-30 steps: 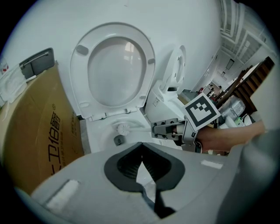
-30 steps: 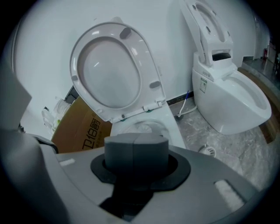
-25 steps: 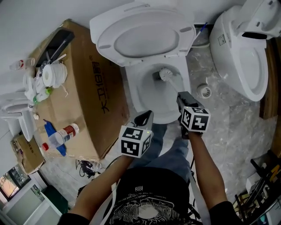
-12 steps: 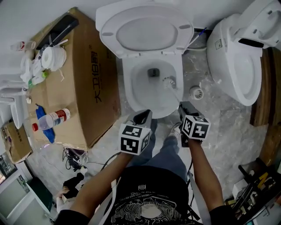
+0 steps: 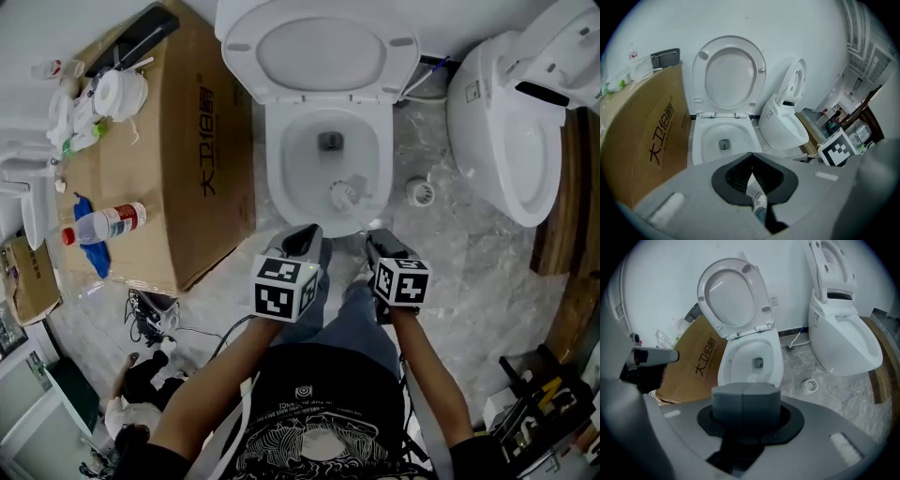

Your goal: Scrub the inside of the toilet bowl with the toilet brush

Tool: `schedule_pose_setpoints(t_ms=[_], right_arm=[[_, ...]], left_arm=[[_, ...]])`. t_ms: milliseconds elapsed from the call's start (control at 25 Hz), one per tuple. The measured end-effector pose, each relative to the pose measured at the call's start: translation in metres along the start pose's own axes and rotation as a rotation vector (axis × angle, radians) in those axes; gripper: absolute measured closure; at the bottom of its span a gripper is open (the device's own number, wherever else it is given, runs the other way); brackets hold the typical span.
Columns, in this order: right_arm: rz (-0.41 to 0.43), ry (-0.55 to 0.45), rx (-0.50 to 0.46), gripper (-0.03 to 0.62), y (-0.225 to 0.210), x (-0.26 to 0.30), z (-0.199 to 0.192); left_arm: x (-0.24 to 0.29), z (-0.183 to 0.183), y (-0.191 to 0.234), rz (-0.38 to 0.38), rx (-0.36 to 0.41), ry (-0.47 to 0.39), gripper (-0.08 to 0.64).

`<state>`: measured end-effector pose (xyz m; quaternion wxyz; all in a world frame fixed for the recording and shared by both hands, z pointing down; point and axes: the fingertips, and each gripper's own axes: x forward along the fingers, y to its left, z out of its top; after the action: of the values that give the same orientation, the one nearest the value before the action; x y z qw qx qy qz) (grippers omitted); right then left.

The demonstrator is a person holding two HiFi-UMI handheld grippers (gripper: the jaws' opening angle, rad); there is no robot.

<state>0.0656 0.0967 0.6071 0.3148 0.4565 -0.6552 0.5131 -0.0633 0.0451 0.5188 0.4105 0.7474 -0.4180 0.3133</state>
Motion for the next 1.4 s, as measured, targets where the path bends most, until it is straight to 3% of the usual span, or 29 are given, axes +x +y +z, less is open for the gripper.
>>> schedule_pose_setpoints(t_ms=[280, 760, 960, 1400], right_arm=[[0.065, 0.044, -0.039, 0.44, 0.031, 0.019, -0.009], [0.131, -0.018, -0.03, 0.44, 0.08, 0.051, 0.036], [0.115, -0.049, -0.001, 0.44, 0.075, 0.05, 0.048], [0.056, -0.012, 0.075, 0.44, 0.042, 0.066, 0.026]], left_arm=[[-0.012, -0.007, 0.016, 0.034, -0.027, -0.006, 0.565], [-0.02, 0.002, 0.049, 0.044, 0.002, 0.019, 0.565], [-0.015, 0.012, 0.053, 0.031, 0.029, 0.026, 0.565], [0.008, 0.016, 0.037, -0.031, 0.07, 0.068, 0.565]])
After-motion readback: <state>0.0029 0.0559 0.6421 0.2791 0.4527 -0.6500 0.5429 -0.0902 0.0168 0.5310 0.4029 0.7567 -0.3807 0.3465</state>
